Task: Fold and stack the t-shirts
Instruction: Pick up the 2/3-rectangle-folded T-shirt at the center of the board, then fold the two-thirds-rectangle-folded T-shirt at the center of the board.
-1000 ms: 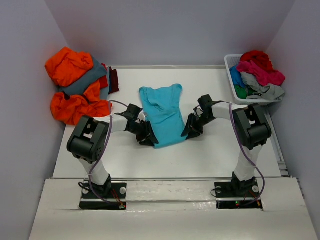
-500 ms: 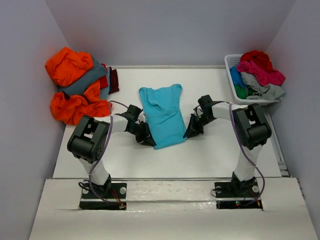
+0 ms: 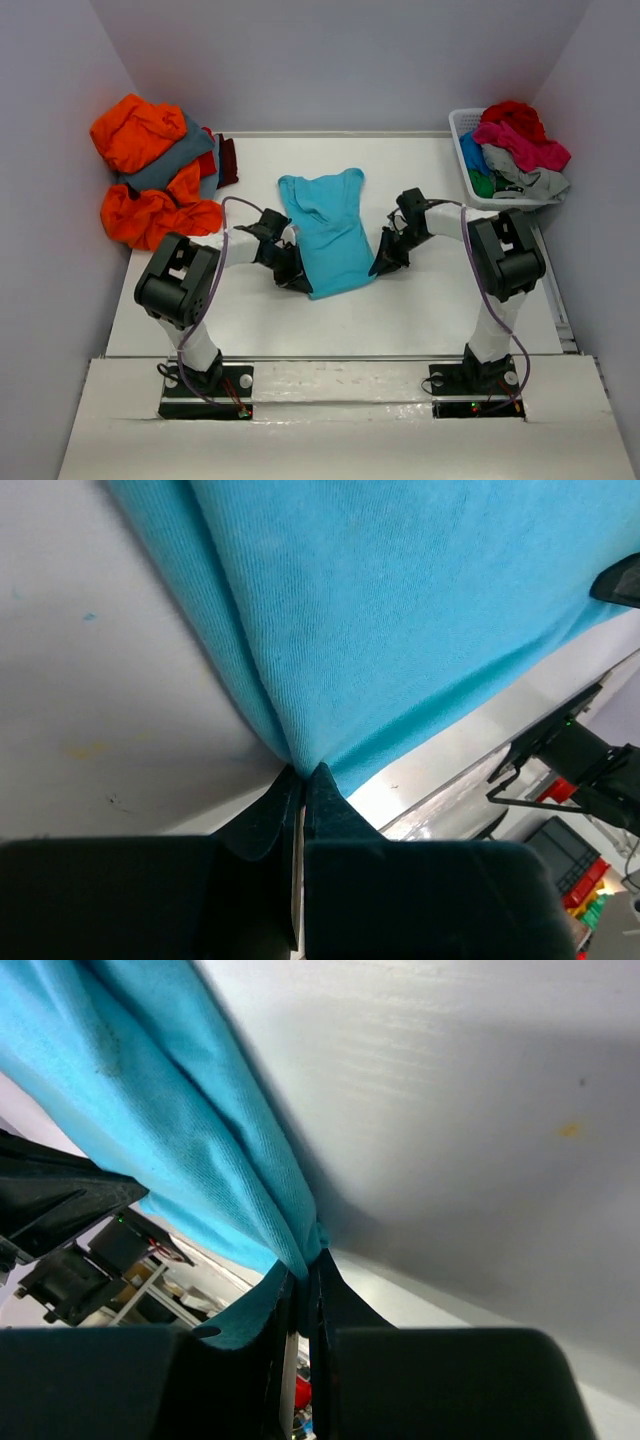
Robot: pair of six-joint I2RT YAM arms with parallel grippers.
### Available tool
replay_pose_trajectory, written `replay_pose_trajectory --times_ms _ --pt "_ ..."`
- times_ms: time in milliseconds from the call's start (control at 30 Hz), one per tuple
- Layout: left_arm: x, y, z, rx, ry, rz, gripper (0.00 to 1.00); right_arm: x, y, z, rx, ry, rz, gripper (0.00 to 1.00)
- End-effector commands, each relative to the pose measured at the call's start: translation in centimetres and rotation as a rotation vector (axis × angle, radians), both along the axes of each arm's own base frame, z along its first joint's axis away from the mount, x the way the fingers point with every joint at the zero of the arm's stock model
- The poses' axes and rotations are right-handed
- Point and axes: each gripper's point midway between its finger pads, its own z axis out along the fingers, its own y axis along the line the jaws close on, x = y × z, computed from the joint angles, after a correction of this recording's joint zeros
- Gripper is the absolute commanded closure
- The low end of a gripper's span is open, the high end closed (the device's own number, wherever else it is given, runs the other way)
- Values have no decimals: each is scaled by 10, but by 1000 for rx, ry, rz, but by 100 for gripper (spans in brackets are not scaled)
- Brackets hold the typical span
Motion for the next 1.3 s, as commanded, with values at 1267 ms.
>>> replay_pose_trajectory --times_ms 1267 --pt "-39 3 118 118 -217 -101 94 -40 15 118 -30 -267 180 93"
